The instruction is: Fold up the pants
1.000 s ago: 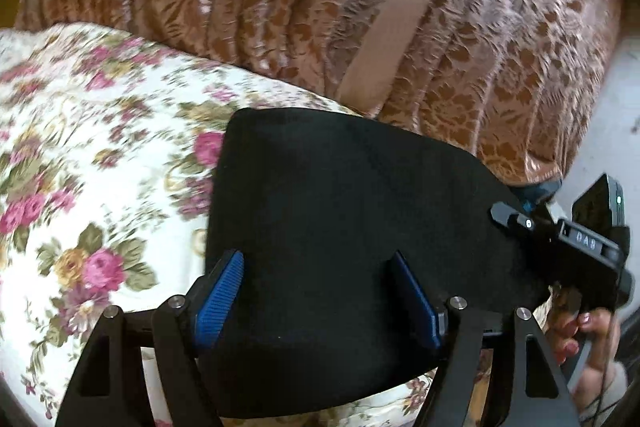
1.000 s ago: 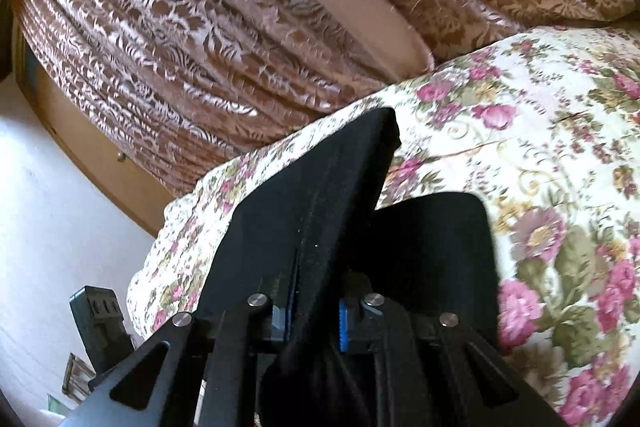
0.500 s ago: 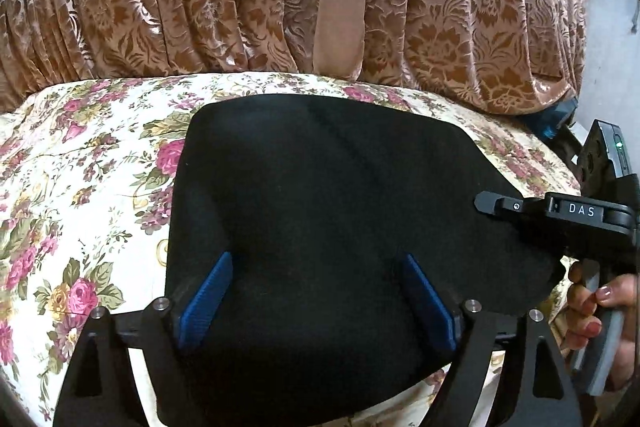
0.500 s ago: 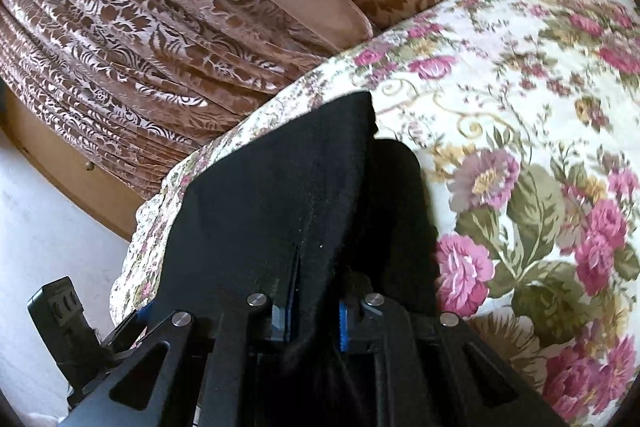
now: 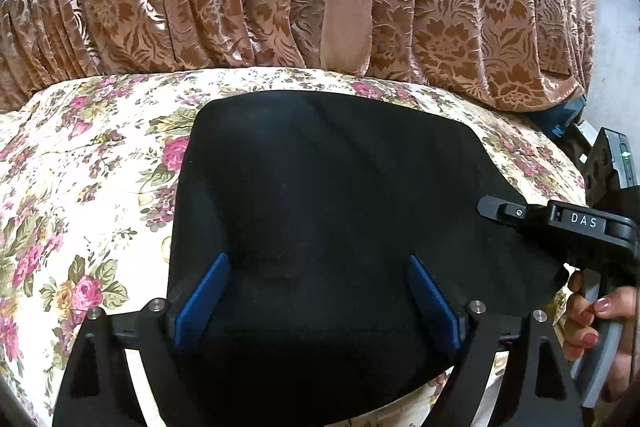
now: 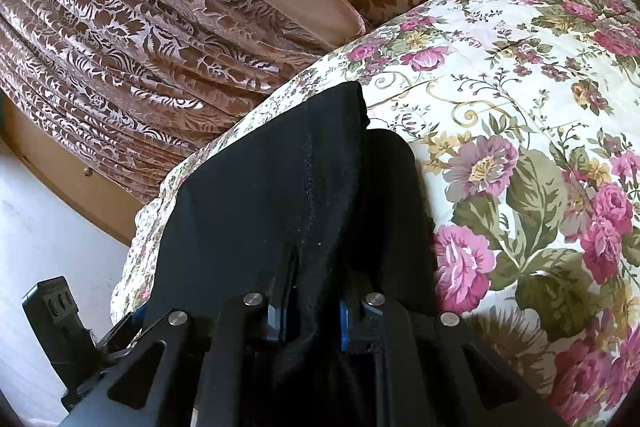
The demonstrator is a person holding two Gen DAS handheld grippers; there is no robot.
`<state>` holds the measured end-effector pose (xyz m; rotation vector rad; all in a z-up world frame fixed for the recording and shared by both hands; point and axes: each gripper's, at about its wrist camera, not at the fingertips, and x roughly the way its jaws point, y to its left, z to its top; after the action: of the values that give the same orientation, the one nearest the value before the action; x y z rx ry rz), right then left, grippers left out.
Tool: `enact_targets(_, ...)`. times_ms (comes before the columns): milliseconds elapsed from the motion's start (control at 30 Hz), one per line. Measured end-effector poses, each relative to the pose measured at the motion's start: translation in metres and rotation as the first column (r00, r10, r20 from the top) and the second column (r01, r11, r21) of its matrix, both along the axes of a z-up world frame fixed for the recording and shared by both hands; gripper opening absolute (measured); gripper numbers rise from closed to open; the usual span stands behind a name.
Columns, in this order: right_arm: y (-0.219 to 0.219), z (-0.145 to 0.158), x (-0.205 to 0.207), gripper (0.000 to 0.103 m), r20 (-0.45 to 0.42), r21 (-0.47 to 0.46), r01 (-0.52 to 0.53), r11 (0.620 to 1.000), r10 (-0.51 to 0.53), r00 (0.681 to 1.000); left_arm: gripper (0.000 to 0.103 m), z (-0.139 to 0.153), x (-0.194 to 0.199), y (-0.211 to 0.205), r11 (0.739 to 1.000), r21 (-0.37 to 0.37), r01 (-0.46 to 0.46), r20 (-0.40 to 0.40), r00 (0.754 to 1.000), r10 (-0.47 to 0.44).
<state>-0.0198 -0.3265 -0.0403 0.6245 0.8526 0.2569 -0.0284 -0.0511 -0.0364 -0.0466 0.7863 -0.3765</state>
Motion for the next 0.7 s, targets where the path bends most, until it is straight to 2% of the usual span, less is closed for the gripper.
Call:
enact_targets(233, -0.001, -0.001, 0.001, 0.015, 0.001, -0.008, -0.002, 1.000, 0.002, 1.000, 0.080, 0.017, 0.010, 0.005, 1.000, -0.009, -0.014, -0.003, 1.000, 0.014)
enact_targets(333, -0.002, -0.003, 0.001, 0.015, 0.000, 0.000, 0.001, 1.000, -0.001, 1.000, 0.072, 0.023, 0.021, 0.004, 1.000, -0.014, -0.013, -0.009, 1.000, 0.013)
enact_targets(467, -0.001, -0.003, 0.000, 0.015, 0.001, -0.004, -0.001, 1.000, 0.001, 1.000, 0.059, 0.026, 0.039, -0.005, 0.998, 0.056, -0.010, 0.007, 1.000, 0.010)
enact_targets(700, -0.001, -0.002, 0.000, 0.015, 0.002, -0.004, 0.000, 1.000, 0.000, 1.000, 0.059, 0.014, 0.067, -0.004, 0.994, 0.104, -0.024, -0.019, 0.999, 0.026)
